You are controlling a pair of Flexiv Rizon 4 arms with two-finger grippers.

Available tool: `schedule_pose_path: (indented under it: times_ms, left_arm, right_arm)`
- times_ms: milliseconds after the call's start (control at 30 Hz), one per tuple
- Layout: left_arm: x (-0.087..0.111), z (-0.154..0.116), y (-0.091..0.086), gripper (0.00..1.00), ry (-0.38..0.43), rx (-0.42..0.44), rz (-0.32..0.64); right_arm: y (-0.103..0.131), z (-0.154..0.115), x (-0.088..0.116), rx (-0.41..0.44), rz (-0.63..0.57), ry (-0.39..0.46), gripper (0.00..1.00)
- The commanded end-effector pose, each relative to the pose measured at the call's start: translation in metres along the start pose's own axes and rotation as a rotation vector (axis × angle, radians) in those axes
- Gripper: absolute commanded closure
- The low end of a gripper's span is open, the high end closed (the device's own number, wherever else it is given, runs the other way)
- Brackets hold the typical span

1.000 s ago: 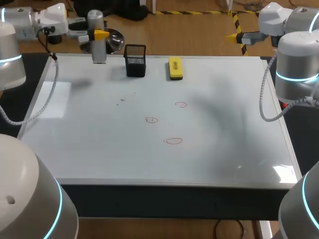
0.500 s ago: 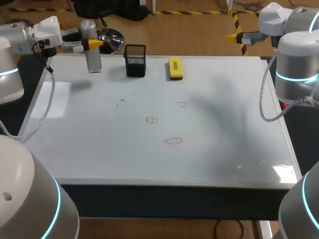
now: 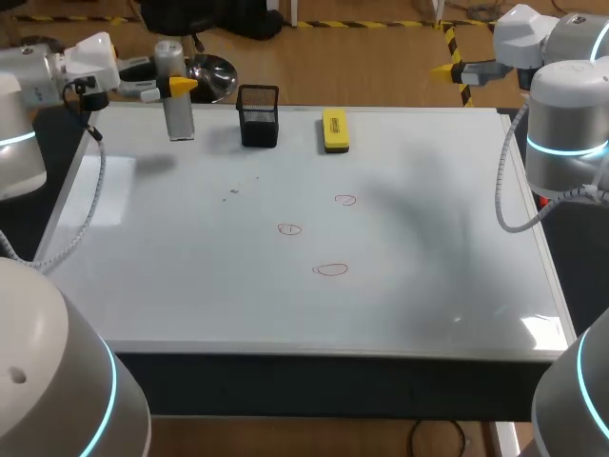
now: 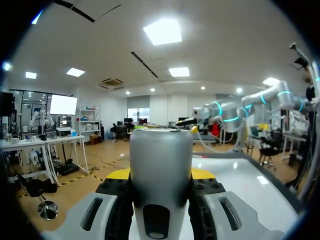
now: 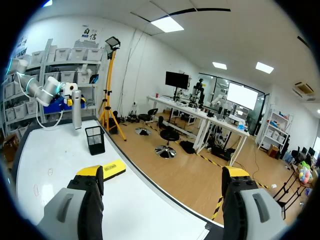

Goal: Pick up the inspection probe, press it on each red-marked spot on the whiteboard one by one, put down the probe, pick up the eraser, and wipe off all the red marks.

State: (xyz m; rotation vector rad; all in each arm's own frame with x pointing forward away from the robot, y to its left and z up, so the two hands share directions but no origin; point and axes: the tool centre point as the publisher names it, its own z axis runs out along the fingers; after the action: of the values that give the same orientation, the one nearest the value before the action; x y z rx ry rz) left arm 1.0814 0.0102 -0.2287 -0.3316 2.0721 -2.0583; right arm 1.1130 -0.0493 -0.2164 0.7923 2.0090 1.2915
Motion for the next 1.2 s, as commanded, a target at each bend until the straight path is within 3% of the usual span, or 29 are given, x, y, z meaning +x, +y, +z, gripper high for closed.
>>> schedule_pose_path:
  times_ms: [33,500,633,1000,1200]
  left_arm:
    - [0.002,0.0,-0.001,1.0,-0.005,0.001,0.002]
    - [0.002,0.0,-0.001,1.0,-0.005,0.001,0.002]
    - [0.002,0.0,-0.001,1.0,-0.005,0.001,0.002]
    - [0.002,0.0,-0.001,1.0,-0.005,0.001,0.002]
    - [0.002,0.0,-0.001,1.0,-0.005,0.001,0.002]
  right_arm:
    - [0.0,0.0,0.0,0.001,0.0,0.001,0.0]
    - [0.0,0.0,0.0,0.001,0.0,0.001,0.0]
    - [0.002,0.015,-0.002,0.088,-0.099,0.157,0.0]
    - [0.01,0.068,0.01,0.223,-0.345,0.59,0.0]
    - [0.012,0.092,0.015,0.298,-0.456,0.732,0.0]
